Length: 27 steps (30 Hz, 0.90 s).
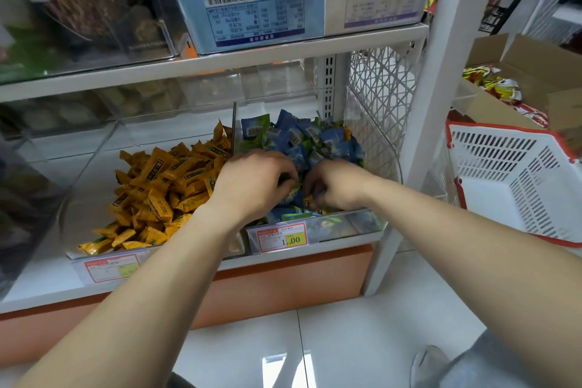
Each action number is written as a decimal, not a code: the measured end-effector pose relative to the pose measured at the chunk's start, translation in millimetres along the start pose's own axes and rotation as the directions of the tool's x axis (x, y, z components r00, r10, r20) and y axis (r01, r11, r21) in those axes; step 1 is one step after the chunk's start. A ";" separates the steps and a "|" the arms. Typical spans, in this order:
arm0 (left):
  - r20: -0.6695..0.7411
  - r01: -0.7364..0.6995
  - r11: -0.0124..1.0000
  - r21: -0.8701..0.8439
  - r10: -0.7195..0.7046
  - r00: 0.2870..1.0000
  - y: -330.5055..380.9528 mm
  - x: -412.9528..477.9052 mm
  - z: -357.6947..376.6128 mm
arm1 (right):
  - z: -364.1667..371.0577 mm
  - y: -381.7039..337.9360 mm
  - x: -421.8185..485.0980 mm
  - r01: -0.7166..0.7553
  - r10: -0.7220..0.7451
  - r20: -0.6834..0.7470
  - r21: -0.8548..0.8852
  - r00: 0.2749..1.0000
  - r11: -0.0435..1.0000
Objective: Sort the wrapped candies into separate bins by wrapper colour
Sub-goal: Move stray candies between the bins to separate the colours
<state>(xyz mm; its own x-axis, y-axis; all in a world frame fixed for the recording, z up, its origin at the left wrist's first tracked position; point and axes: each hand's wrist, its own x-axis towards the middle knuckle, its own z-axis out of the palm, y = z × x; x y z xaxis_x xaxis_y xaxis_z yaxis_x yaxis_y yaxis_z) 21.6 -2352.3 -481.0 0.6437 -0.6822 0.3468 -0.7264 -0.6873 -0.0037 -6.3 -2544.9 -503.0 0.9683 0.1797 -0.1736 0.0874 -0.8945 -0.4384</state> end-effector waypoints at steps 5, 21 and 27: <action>0.023 0.038 0.998 -0.050 -0.037 0.999 -3.2 1.3 -0.8 | -23.5 -1.1 -11.4 0.030 -0.021 -0.156 0.054 0.987 0.998; -0.079 0.223 0.774 -0.593 -0.331 0.940 12.1 13.1 -14.1 | -33.6 -10.9 -7.8 0.296 0.170 -0.492 0.728 0.854 0.618; -0.182 0.322 0.795 -0.514 -0.468 0.865 -41.7 -1.8 -39.1 | -44.7 -4.4 -14.9 0.094 0.015 -0.559 0.165 0.829 0.982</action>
<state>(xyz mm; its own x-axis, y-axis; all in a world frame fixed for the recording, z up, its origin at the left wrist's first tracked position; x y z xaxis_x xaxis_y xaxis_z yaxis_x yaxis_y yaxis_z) 41.3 -2312.6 -444.8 0.8527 -0.2231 0.4723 -0.4942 -0.6377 0.5908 -10.6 -2562.0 -459.1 0.9348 -0.0930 0.3427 0.1382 -0.7937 -0.5924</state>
